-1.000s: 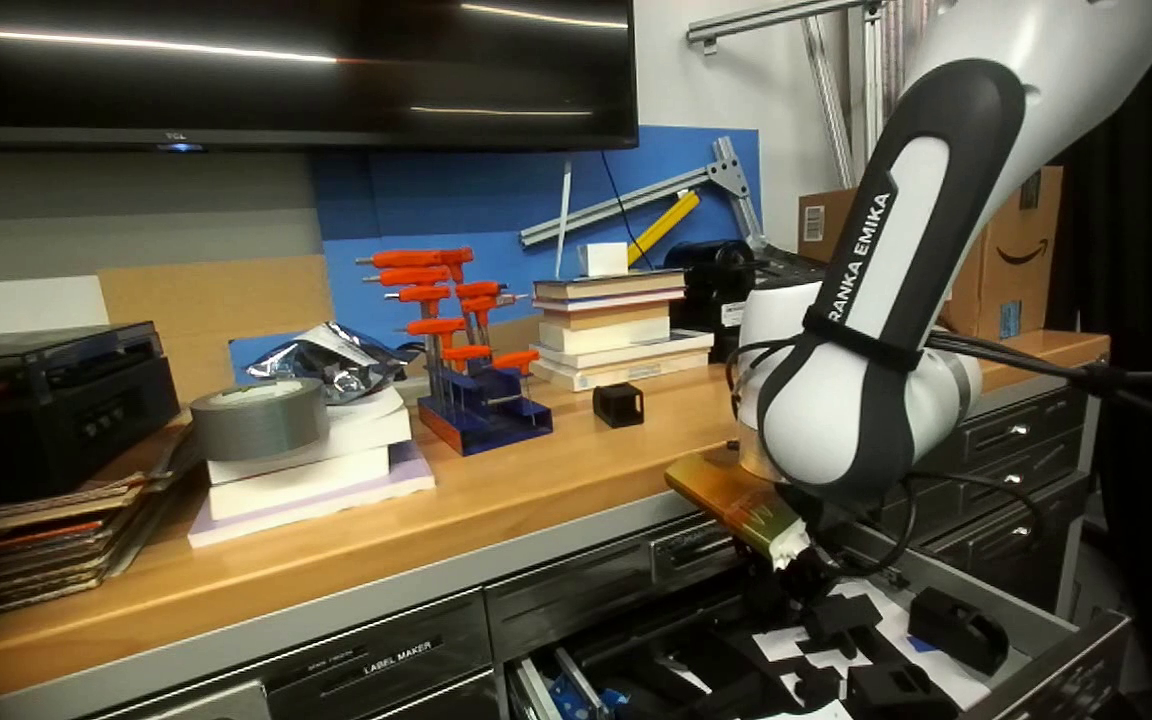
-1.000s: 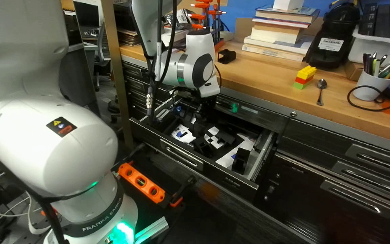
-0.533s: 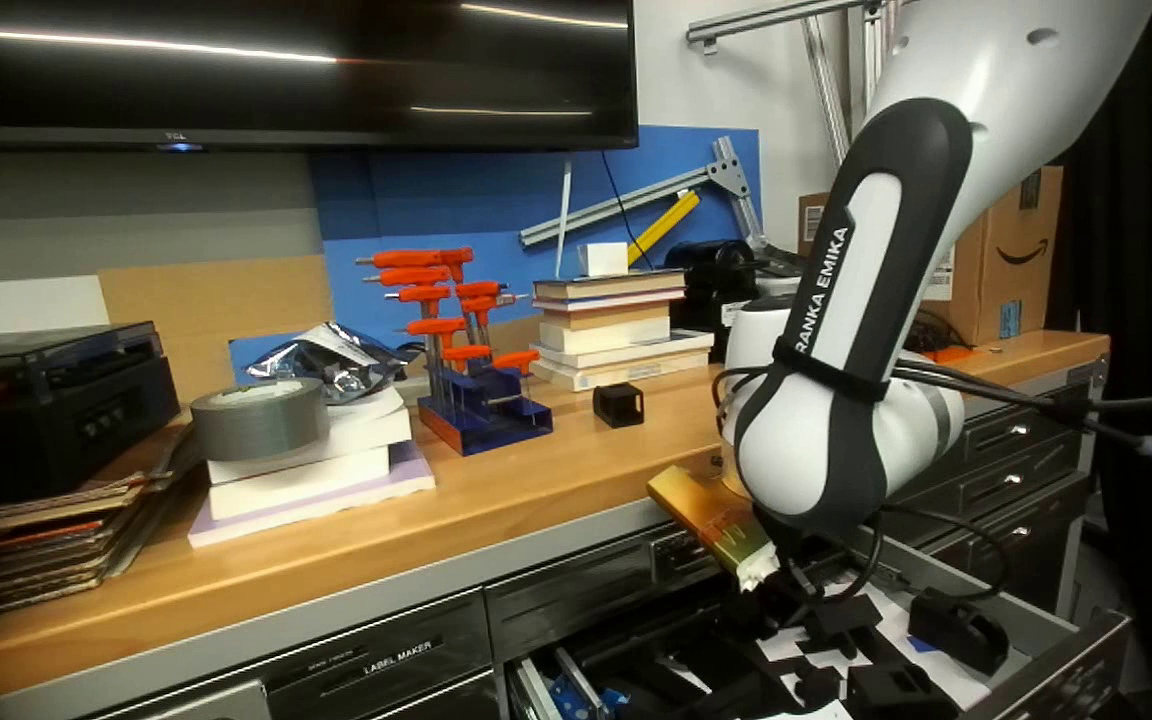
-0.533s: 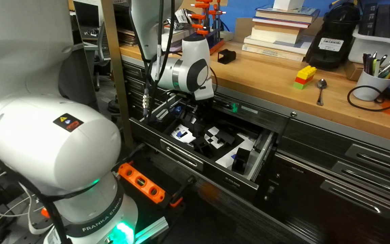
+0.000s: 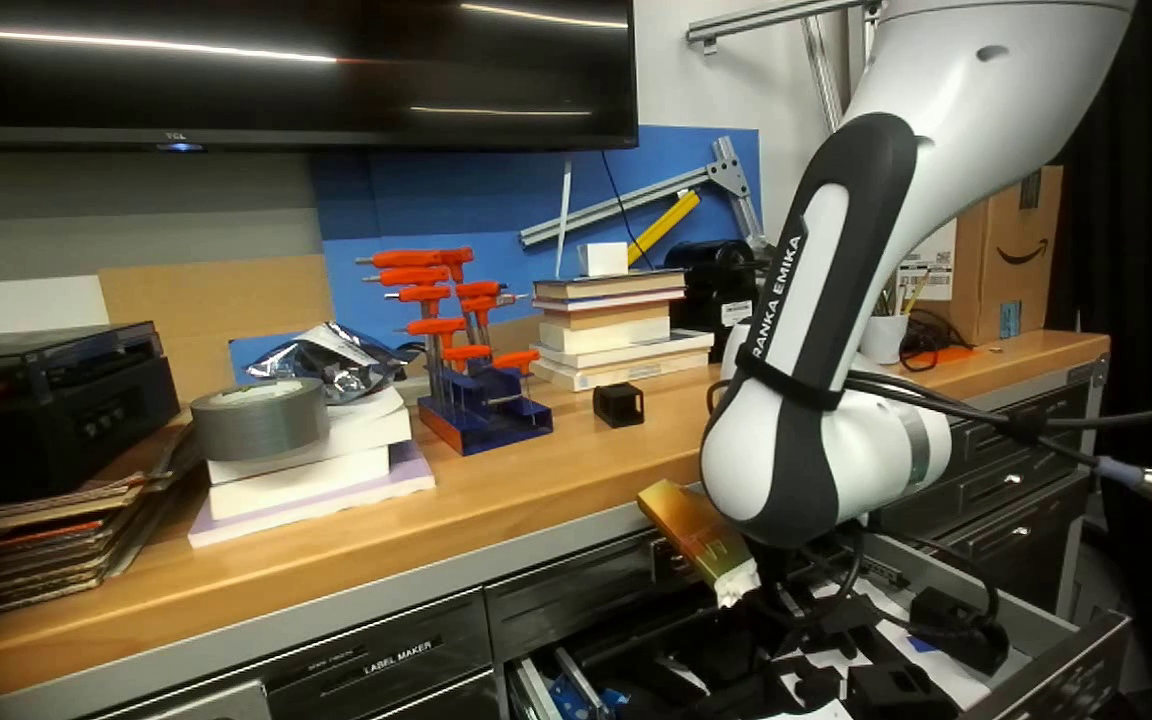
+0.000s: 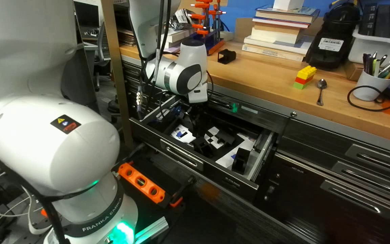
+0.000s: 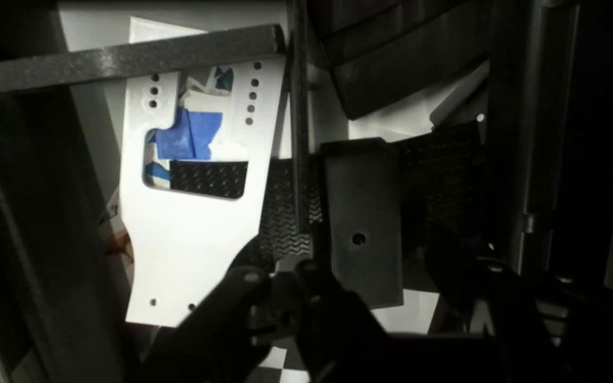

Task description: Put the three black objects in the open drawer and close it

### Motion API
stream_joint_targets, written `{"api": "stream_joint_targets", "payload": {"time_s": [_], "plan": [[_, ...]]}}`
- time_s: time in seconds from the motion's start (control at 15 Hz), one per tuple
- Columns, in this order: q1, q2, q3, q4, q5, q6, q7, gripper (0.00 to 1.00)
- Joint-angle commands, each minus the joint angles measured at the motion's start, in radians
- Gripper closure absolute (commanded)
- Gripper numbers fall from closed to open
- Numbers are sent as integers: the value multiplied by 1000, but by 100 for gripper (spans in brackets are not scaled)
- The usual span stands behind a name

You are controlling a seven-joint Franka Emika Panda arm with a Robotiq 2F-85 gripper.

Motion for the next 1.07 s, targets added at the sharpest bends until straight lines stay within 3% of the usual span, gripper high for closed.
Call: {"api": "stream_joint_targets", "payload": {"time_s": [0.0,0.13,0.47,0.8,1.0], "plan": [[-32,4,35,8,73,-12,-71,16],[-3,-31,-6,2,56,-72,-79,2],[26,-225,-69,1,-95,-432,-51,0],[-32,-409,6,111,-282,-790,-71,0],[-64,-479,53,192,-355,-917,-157,0]]}}
